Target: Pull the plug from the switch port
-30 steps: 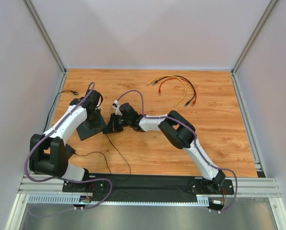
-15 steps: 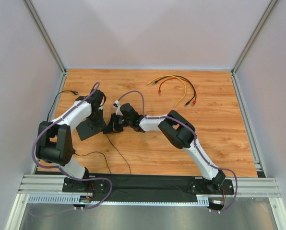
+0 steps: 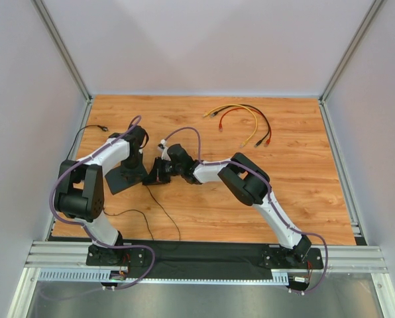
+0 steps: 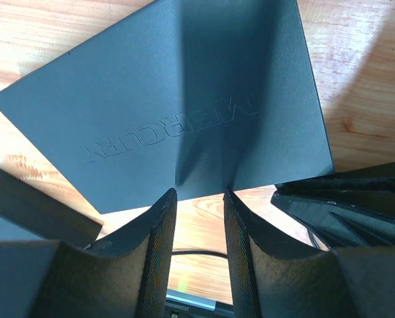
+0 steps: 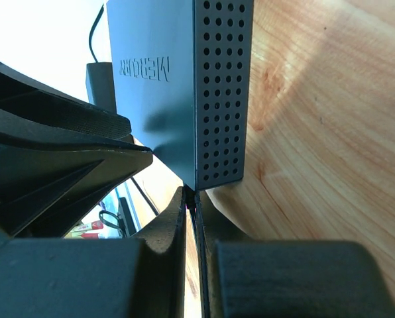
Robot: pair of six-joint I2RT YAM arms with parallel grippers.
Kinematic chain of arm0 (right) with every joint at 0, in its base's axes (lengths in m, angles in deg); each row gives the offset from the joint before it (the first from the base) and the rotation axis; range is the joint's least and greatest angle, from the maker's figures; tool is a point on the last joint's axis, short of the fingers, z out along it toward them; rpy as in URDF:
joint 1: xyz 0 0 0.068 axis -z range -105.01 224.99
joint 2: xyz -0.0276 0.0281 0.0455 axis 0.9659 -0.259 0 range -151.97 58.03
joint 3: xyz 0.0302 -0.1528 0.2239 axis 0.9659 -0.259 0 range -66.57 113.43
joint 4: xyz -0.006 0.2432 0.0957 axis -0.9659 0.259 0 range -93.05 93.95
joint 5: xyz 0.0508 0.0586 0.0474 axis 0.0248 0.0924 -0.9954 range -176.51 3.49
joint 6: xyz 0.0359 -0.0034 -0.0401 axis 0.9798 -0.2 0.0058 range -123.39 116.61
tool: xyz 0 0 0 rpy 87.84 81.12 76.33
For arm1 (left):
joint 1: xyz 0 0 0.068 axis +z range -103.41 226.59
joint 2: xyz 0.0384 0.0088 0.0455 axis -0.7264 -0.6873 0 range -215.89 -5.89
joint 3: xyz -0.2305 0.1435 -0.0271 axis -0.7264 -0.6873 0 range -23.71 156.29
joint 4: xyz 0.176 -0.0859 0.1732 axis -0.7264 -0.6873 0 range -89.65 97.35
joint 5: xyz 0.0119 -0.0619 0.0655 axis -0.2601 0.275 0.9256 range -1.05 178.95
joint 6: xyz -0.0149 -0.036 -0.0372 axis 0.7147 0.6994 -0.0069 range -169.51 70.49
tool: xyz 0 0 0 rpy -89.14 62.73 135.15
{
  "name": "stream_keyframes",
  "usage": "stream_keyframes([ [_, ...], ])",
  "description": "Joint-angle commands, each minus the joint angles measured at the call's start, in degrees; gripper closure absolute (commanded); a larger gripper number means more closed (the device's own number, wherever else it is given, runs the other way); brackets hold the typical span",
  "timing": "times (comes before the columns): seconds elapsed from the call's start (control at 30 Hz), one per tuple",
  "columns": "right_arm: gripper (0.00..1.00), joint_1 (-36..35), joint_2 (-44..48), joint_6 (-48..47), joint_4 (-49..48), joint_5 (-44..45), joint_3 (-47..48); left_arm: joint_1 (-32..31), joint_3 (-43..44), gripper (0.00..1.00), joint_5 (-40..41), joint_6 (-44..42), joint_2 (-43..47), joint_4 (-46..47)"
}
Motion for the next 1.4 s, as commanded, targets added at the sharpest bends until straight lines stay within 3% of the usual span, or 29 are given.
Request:
stream_keyframes([
  [0.0,0.97,0.23,-1.12,1.20,-0.67,-1.26,-1.10,-0.38,0.92,0.57,1.05,0.67,-0.47,0.90],
  [0.43,1.00,-1.44,0.81,1.81,-0.93,1.02,-4.61,0.06,3.02,0.57,2.37,1.37,-5.57,-0.42],
  [0.97,1.00,-3.29,5.82,-0.82,-1.46,4.98,-13.13,0.50,2.76,0.57,1.49,1.11,-5.57,-0.24],
  [1.37,1.00,-2.06,3.80,-0.21,-0.58,3.75,-9.36,-0.38,-0.67,0.56,-7.03,2.60,-1.44,2.39],
])
